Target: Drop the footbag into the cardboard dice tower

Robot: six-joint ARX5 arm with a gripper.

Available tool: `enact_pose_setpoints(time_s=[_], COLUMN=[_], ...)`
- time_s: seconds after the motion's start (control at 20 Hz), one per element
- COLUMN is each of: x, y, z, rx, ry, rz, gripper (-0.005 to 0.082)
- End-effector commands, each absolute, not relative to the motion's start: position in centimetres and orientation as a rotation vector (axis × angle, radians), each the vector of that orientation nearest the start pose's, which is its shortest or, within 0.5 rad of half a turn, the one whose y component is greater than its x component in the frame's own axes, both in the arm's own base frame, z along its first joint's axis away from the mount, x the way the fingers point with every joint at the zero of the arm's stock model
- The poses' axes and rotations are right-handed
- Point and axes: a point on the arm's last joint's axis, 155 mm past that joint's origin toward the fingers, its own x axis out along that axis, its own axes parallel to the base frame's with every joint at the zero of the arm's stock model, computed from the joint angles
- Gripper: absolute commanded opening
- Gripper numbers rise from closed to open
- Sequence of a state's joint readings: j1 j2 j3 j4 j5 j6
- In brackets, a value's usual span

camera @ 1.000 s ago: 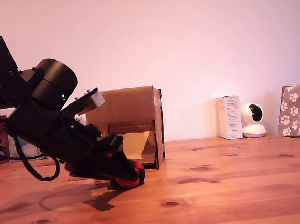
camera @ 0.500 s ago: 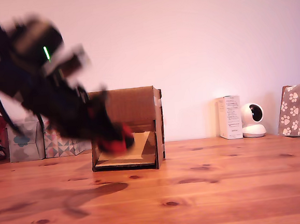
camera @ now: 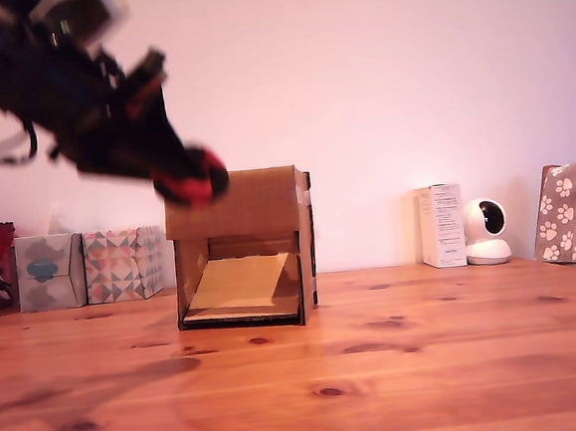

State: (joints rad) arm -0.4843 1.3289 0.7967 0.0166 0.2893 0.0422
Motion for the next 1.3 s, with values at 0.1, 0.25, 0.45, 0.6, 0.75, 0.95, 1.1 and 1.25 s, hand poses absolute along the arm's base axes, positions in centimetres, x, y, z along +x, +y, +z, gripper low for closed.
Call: enact_pose_setpoints(time_s=[0.1, 0.25, 0.45, 0.6, 0.75, 0.95, 1.1, 1.25], x=[36.1, 37.2, 38.1, 39.8, 42.7, 47.1, 49.7, 51.0], y=[-24.0, -24.5, -24.6, -25.3, -26.5, -27.3, -27.1, -26.8], z=[20.1, 24.1, 27.0, 27.3, 27.1, 25.5, 23.8, 23.5], rx=[0.103, 0.08, 0.066, 0.069, 0.078, 0.094, 0.103, 0.103], ry=[0.327, 0.151, 0.037, 0.056, 0.118, 0.257, 0.362, 0.383], rz=[-0.726, -0.724, -0.702, -0.696, -0.686, -0.662, -0.639, -0.625], gripper=[0.0039, 0.0039, 0.0039, 0.0039, 0.0039, 0.0039, 0.0039, 0.0039])
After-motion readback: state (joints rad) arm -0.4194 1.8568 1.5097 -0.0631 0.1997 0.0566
